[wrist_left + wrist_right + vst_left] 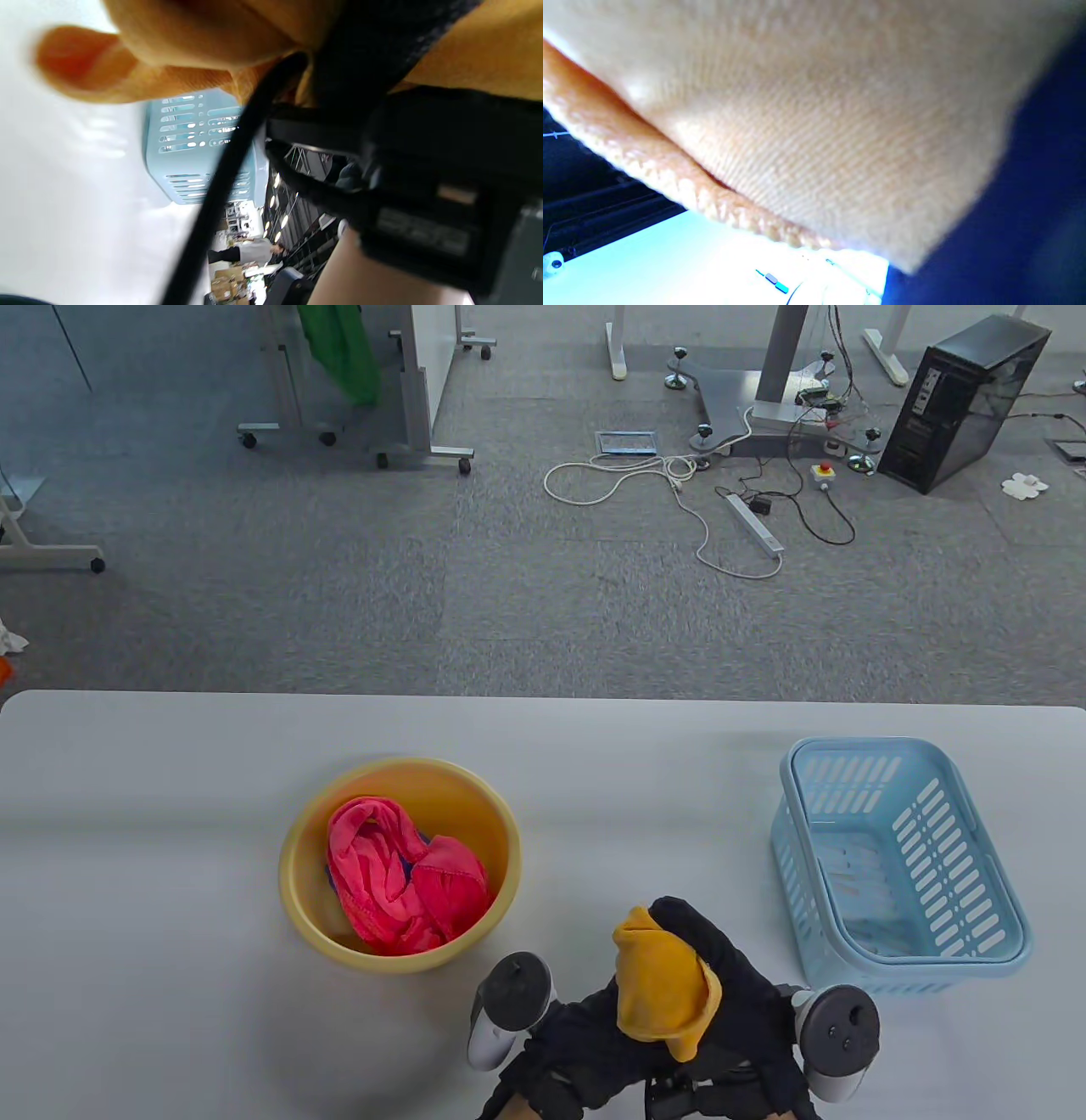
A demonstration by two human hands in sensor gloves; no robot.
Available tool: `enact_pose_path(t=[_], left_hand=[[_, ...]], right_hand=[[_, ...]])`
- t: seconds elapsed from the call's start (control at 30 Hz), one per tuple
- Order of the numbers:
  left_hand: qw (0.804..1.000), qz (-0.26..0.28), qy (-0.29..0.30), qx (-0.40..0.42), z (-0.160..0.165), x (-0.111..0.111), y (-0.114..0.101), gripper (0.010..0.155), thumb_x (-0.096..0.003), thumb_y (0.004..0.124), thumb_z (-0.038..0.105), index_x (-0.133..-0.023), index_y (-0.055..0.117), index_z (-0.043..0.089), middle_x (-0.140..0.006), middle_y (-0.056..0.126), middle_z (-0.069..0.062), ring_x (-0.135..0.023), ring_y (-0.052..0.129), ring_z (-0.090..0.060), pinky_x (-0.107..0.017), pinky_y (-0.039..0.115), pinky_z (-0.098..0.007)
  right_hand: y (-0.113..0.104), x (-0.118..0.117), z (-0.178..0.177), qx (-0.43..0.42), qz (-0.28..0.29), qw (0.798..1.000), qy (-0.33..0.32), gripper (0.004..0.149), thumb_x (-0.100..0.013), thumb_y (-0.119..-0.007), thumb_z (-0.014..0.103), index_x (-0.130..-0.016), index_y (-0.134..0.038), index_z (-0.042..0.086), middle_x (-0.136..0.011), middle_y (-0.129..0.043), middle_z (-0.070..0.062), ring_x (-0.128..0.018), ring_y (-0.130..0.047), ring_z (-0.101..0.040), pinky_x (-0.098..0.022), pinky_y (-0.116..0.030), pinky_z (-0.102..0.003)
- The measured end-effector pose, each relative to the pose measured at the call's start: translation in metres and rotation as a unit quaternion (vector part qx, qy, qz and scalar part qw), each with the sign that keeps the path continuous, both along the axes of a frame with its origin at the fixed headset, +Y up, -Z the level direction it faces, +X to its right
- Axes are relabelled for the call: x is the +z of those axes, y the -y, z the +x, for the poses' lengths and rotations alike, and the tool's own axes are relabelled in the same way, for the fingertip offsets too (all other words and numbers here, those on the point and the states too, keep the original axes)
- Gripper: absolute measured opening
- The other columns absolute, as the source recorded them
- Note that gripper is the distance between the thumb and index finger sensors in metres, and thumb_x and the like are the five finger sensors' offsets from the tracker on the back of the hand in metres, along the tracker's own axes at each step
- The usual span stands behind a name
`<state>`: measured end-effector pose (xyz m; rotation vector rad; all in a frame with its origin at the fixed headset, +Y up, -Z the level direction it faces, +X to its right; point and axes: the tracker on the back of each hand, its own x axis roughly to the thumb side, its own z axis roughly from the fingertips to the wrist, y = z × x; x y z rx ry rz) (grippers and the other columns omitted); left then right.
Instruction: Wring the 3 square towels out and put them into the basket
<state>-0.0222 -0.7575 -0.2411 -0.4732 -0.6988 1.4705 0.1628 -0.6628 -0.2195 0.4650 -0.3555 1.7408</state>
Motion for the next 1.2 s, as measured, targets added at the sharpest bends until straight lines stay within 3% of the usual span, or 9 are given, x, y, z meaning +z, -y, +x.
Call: enact_pose_path(t=[0.2,0.4,0.53,0.67,0.83,1.03,1.2], left_hand=[[0.998,0.036,-0.035,-0.033,-0.003,-0.001,-0.001,0.078,-0.0482,0.097,0.041,-0.113,0.055,0.034,-0.085,0.086,-0.007,-0.092,0.075,-0.036,-0.069,0.037,-0.077],[0.999,0.009,-0.043,0.011,-0.002,0.0,0.002,0.068,-0.051,0.094,0.041,-0.111,0.063,0.033,-0.083,0.086,-0.007,-0.09,0.076,-0.036,-0.069,0.04,-0.076],[0.994,0.026,-0.105,0.01,-0.014,-0.003,0.002,0.061,-0.0516,0.093,0.039,-0.107,0.069,0.031,-0.081,0.087,-0.007,-0.088,0.077,-0.036,-0.068,0.042,-0.076],[0.988,0.061,-0.144,-0.018,-0.023,-0.004,-0.004,0.058,-0.0518,0.093,0.041,-0.105,0.072,0.032,-0.086,0.084,-0.007,-0.092,0.074,-0.036,-0.068,0.043,-0.076],[0.979,0.078,-0.184,-0.042,-0.032,-0.006,-0.006,0.056,-0.0518,0.094,0.039,-0.103,0.073,0.027,-0.103,0.075,-0.011,-0.102,0.067,-0.04,-0.068,0.043,-0.076],[0.98,0.069,-0.187,-0.002,-0.039,-0.009,-0.015,0.057,-0.0514,0.095,0.037,-0.102,0.074,0.021,-0.093,0.089,-0.01,-0.092,0.083,-0.038,-0.067,0.052,-0.074],[0.977,0.053,-0.193,0.071,-0.042,-0.007,-0.023,0.058,-0.0521,0.094,0.036,-0.103,0.07,0.022,-0.089,0.087,-0.007,-0.088,0.083,-0.036,-0.068,0.052,-0.073]], right_hand=[[-0.001,0.002,0.007,-0.015,0.01,1.0,0.02,0.061,-0.051,-0.094,0.039,-0.104,-0.067,0.023,-0.096,-0.082,-0.012,-0.073,-0.094,-0.032,-0.071,-0.062,-0.067],[-0.006,0.005,0.013,-0.031,0.009,0.999,0.034,0.058,-0.05,-0.095,0.036,-0.101,-0.072,0.023,-0.098,-0.081,-0.013,-0.079,-0.091,-0.036,-0.071,-0.06,-0.068],[-0.013,0.009,0.02,0.026,0.009,0.998,0.052,0.056,-0.051,-0.096,0.036,-0.101,-0.072,0.024,-0.101,-0.079,-0.012,-0.084,-0.087,-0.038,-0.072,-0.056,-0.07],[-0.014,0.008,0.021,0.021,-0.002,0.998,0.052,0.057,-0.05,-0.097,0.036,-0.1,-0.073,0.023,-0.101,-0.079,-0.012,-0.085,-0.086,-0.039,-0.072,-0.055,-0.07],[-0.014,0.01,0.027,0.033,-0.021,0.995,0.093,0.058,-0.049,-0.099,0.035,-0.099,-0.074,0.023,-0.1,-0.079,-0.013,-0.084,-0.086,-0.039,-0.072,-0.056,-0.07],[-0.01,0.007,0.036,-0.005,-0.055,0.994,0.098,0.06,-0.049,-0.099,0.036,-0.1,-0.073,0.022,-0.099,-0.079,-0.013,-0.083,-0.087,-0.039,-0.072,-0.056,-0.069],[0.003,0.0,0.04,-0.044,-0.094,0.99,0.094,0.057,-0.049,-0.098,0.04,-0.098,-0.076,0.02,-0.101,-0.077,-0.015,-0.085,-0.083,-0.042,-0.072,-0.055,-0.069]])
